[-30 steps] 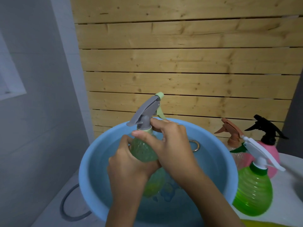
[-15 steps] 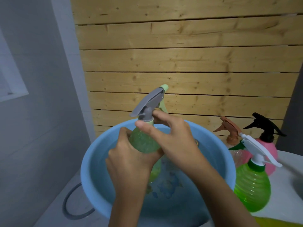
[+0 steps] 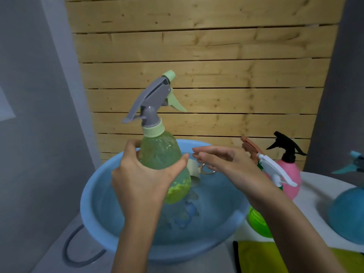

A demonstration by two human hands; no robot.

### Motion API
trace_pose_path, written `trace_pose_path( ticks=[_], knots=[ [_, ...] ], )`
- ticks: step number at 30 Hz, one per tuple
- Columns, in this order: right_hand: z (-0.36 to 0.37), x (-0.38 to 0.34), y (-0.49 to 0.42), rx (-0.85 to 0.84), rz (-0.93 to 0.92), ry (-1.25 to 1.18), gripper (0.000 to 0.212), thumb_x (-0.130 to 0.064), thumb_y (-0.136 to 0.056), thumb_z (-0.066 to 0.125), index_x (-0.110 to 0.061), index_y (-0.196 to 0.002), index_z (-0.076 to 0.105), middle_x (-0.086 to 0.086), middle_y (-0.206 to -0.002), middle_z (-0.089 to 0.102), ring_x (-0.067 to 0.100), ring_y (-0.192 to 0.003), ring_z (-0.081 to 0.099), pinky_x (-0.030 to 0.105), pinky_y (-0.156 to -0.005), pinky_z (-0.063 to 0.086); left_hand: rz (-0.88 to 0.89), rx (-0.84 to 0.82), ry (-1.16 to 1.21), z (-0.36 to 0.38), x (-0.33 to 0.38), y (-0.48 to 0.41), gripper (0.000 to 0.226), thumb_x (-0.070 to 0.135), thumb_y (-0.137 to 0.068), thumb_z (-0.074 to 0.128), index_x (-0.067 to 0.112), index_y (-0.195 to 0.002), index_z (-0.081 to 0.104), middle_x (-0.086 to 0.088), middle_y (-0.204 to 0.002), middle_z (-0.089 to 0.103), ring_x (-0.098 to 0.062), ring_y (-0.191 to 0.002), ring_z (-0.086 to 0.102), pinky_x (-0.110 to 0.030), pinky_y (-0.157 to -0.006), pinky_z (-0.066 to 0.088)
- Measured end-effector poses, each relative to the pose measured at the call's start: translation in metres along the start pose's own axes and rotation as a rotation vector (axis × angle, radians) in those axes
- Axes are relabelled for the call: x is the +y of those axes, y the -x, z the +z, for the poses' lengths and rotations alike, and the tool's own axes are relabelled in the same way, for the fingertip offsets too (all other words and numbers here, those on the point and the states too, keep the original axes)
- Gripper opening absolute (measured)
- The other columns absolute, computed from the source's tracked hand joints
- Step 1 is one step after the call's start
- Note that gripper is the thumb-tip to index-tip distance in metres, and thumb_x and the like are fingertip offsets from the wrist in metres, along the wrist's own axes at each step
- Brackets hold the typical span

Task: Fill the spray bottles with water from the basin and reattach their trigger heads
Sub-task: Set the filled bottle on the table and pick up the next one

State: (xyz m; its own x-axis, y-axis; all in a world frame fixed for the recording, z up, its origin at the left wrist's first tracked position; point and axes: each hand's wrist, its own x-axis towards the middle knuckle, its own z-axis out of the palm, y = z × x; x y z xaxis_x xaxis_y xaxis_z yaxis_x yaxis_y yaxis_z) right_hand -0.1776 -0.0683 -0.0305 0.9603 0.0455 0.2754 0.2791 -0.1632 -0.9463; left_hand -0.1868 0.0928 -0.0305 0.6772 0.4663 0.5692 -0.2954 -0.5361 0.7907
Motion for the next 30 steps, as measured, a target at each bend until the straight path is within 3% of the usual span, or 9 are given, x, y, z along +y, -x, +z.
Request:
trace_pose_path(
  ticks=[4, 8, 12, 15, 18, 22, 26, 28, 30],
  knots=[
    [-0.013, 0.007, 0.011, 0.011, -0.012, 0.040, 0.018, -0.008, -0.089, 0.063, -0.012, -0.102, 0.074, -0.001, -0.100, 0.074, 0.004, -0.096, 0.067, 0.012, -0.080, 0.050, 0.052, -0.047, 0.020, 0.005, 0.015, 0.016, 0.064, 0.062, -0.039, 0.081, 0.028, -0.086, 0.055, 0.017, -0.067, 0.057, -0.021, -0.076, 0.064, -0.035, -0.069, 0.052],
    [-0.026, 0.010, 0.027, -0.020, -0.015, 0.045, 0.027, 0.002, -0.089, 0.060, -0.022, -0.091, 0.072, -0.013, -0.087, 0.074, -0.006, -0.087, 0.066, 0.008, -0.075, 0.046, 0.119, -0.096, 0.045, 0.012, 0.030, 0.033, 0.061, 0.060, -0.040, 0.083, 0.033, -0.084, 0.050, 0.021, -0.062, 0.052, -0.019, -0.072, 0.064, -0.030, -0.063, 0.048],
    [-0.041, 0.010, 0.045, 0.011, -0.039, -0.019, 0.039, 0.014, -0.089, 0.052, -0.021, -0.094, 0.068, -0.019, -0.087, 0.074, -0.007, -0.089, 0.066, 0.007, -0.077, 0.047, 0.172, -0.099, 0.094, 0.017, 0.042, 0.045, 0.063, 0.063, -0.040, 0.083, 0.030, -0.084, 0.051, 0.015, -0.064, 0.059, -0.016, -0.067, 0.064, -0.030, -0.060, 0.049],
    [-0.058, 0.008, 0.061, 0.076, -0.100, -0.045, 0.043, 0.017, -0.088, 0.049, -0.020, -0.099, 0.069, -0.015, -0.099, 0.073, 0.000, -0.098, 0.067, 0.013, -0.085, 0.050, 0.158, -0.122, 0.165, 0.022, 0.055, 0.052, 0.063, 0.064, -0.039, 0.081, 0.031, -0.082, 0.051, 0.019, -0.064, 0.059, -0.005, -0.065, 0.061, -0.026, -0.061, 0.048],
    [-0.078, 0.005, 0.076, 0.192, -0.155, -0.044, 0.045, 0.019, -0.084, 0.047, -0.015, -0.097, 0.072, -0.005, -0.096, 0.075, 0.006, -0.096, 0.069, 0.014, -0.081, 0.052, 0.115, -0.201, 0.259, 0.031, 0.065, 0.060, 0.065, 0.066, -0.037, 0.082, 0.030, -0.083, 0.053, 0.020, -0.068, 0.062, 0.002, -0.070, 0.061, -0.027, -0.066, 0.054],
    [-0.108, 0.012, 0.088, 0.323, -0.205, -0.064, 0.050, 0.013, -0.087, 0.037, -0.020, -0.086, 0.076, 0.002, -0.090, 0.075, 0.012, -0.088, 0.069, 0.019, -0.075, 0.053, 0.099, -0.380, 0.376, 0.049, 0.073, 0.085, 0.065, 0.062, -0.037, 0.082, 0.030, -0.087, 0.057, 0.016, -0.073, 0.068, 0.002, -0.071, 0.065, -0.032, -0.065, 0.056],
    [-0.135, 0.010, 0.089, 0.375, -0.101, -0.118, 0.023, -0.020, -0.072, 0.047, -0.010, -0.067, 0.067, -0.001, -0.059, 0.068, 0.006, -0.055, 0.059, 0.018, -0.052, 0.040, 0.122, -0.552, 0.358, 0.072, 0.075, 0.121, 0.068, 0.065, -0.035, 0.080, 0.032, -0.090, 0.055, 0.018, -0.075, 0.068, 0.003, -0.071, 0.065, -0.030, -0.065, 0.056],
    [-0.142, 0.006, 0.093, 0.442, 0.007, -0.145, 0.027, -0.012, -0.083, 0.040, -0.003, -0.065, 0.056, 0.002, -0.049, 0.060, 0.010, -0.049, 0.050, 0.026, -0.053, 0.028, 0.108, -0.668, 0.371, 0.083, 0.071, 0.136, 0.068, 0.060, -0.036, 0.085, 0.033, -0.091, 0.056, 0.016, -0.080, 0.069, 0.002, -0.074, 0.066, -0.031, -0.066, 0.056],
    [-0.145, 0.009, 0.104, 0.513, -0.020, -0.118, 0.031, -0.014, -0.087, 0.034, -0.001, -0.068, 0.055, 0.001, -0.049, 0.060, 0.007, -0.045, 0.045, 0.027, -0.051, 0.025, 0.096, -0.766, 0.395, 0.091, 0.065, 0.148, 0.065, 0.052, -0.038, 0.089, 0.034, -0.091, 0.056, 0.017, -0.084, 0.069, 0.004, -0.078, 0.064, -0.029, -0.068, 0.056]
  ],
)
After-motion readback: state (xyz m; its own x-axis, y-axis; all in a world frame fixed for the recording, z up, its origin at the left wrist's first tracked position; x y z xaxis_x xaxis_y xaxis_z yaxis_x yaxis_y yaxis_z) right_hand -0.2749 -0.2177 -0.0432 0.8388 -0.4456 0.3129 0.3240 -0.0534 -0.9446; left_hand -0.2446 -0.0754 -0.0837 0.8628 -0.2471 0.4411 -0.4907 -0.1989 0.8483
